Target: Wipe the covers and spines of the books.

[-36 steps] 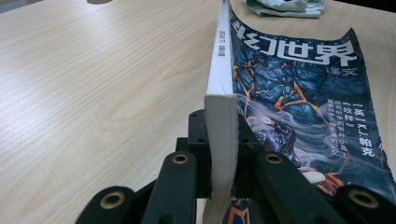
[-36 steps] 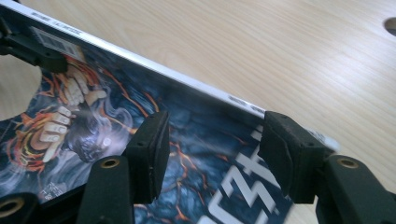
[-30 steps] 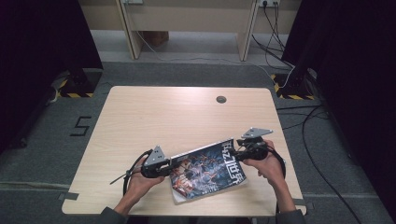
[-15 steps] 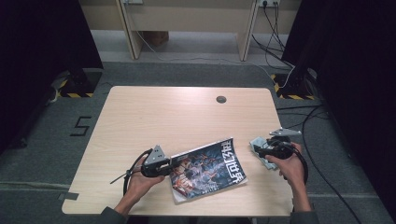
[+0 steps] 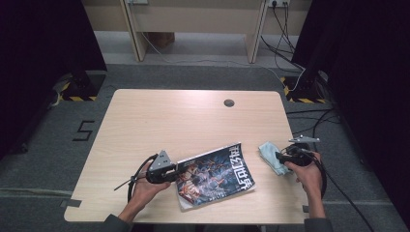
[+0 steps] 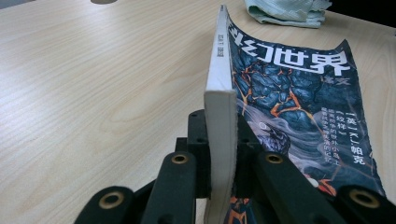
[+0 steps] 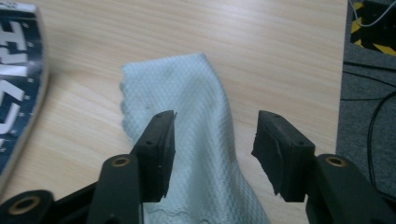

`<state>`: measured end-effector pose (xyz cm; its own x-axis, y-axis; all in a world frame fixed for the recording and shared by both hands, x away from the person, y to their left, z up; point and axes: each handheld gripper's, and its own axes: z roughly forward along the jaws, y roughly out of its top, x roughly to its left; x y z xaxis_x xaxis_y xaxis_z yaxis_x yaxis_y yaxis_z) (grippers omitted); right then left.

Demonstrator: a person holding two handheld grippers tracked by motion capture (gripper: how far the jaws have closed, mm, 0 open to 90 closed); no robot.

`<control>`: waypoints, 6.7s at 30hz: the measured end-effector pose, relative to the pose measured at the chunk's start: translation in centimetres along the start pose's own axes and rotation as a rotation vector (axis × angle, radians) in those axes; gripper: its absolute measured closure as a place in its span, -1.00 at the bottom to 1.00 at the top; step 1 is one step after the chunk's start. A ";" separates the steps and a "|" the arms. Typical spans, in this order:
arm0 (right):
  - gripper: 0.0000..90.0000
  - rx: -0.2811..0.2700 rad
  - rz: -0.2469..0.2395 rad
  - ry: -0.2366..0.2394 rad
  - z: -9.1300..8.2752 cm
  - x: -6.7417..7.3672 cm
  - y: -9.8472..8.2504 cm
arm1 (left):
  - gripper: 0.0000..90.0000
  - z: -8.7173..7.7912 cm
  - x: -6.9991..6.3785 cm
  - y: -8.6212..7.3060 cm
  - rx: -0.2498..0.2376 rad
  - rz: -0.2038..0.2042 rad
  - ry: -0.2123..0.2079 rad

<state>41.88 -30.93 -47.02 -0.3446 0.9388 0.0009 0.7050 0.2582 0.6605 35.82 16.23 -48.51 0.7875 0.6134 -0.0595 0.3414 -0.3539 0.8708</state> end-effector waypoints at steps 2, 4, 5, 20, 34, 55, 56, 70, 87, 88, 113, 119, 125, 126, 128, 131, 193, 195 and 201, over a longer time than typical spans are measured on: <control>0.18 0.022 -0.014 -0.007 0.2 0.1 -0.1 | 0.82 0.0 0.0 0.0 0.002 0.006 -0.001; 0.23 0.024 -0.024 0.000 0.4 0.1 -0.1 | 0.82 0.1 0.0 0.0 -0.001 0.001 -0.001; 0.24 0.034 -0.025 0.001 0.5 0.2 -0.2 | 0.82 0.1 0.0 0.0 -0.002 -0.001 -0.001; 0.74 0.067 -0.110 0.010 1.8 0.5 -0.8 | 0.82 0.1 0.0 0.0 0.000 -0.003 0.001; 0.79 -0.115 -0.097 0.064 -1.6 1.6 1.4 | 0.82 0.1 -0.1 0.0 -0.005 0.005 0.002; 0.78 -0.152 -0.329 0.196 0.3 13.6 6.5 | 0.83 0.6 -1.6 0.5 -0.013 0.055 -0.015; 0.78 -0.147 -0.337 0.188 0.6 13.9 6.5 | 0.83 0.6 -1.7 0.5 -0.013 0.054 -0.012; 0.78 -0.121 -0.438 0.229 1.5 17.7 6.4 | 0.83 0.7 -2.1 0.7 -0.020 0.075 -0.004; 0.78 -0.131 -0.510 0.254 0.9 19.9 6.5 | 0.82 0.7 -2.3 0.8 -0.035 0.083 -0.001; 0.78 -0.122 -0.498 0.238 1.1 19.5 6.5 | 0.82 0.7 -2.3 0.8 -0.036 0.082 -0.002; 0.78 -0.158 -0.592 0.265 -0.9 23.8 6.7 | 0.82 0.7 -2.2 0.9 -0.047 0.060 0.003; 0.78 -0.177 -0.604 0.296 -1.5 25.0 6.7 | 0.82 0.7 -2.2 0.8 -0.047 0.054 0.005; 0.78 -0.176 -0.590 0.296 -1.7 25.3 6.8 | 0.82 0.8 -2.2 0.9 -0.053 0.063 0.015; 0.78 -0.174 -0.592 0.296 -1.7 25.3 6.8 | 0.82 0.8 -2.3 0.9 -0.053 0.064 0.017; 0.78 -0.174 -0.592 0.293 -1.8 25.6 6.8 | 0.82 0.8 -2.2 0.9 -0.053 0.062 0.020; 0.78 -0.174 -0.596 0.295 -2.0 26.0 6.8 | 0.82 0.8 -2.3 0.9 -0.052 0.059 0.024; 0.78 -0.101 -0.494 0.269 0.8 20.9 8.2 | 0.81 0.7 -2.6 1.1 -0.046 0.128 0.055; 0.78 -0.093 -0.478 0.282 1.1 20.9 8.4 | 0.81 0.7 -2.5 1.0 -0.045 0.123 0.055; 0.78 -0.072 -0.451 0.273 2.0 19.6 8.6 | 0.81 0.7 -2.6 1.0 -0.040 0.135 0.054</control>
<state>42.41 -9.85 -42.87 -0.7591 0.6422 -0.1062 0.4084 0.5969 0.6906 34.47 13.79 -47.80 0.7959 0.5996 0.0843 0.2133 -0.4079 0.8877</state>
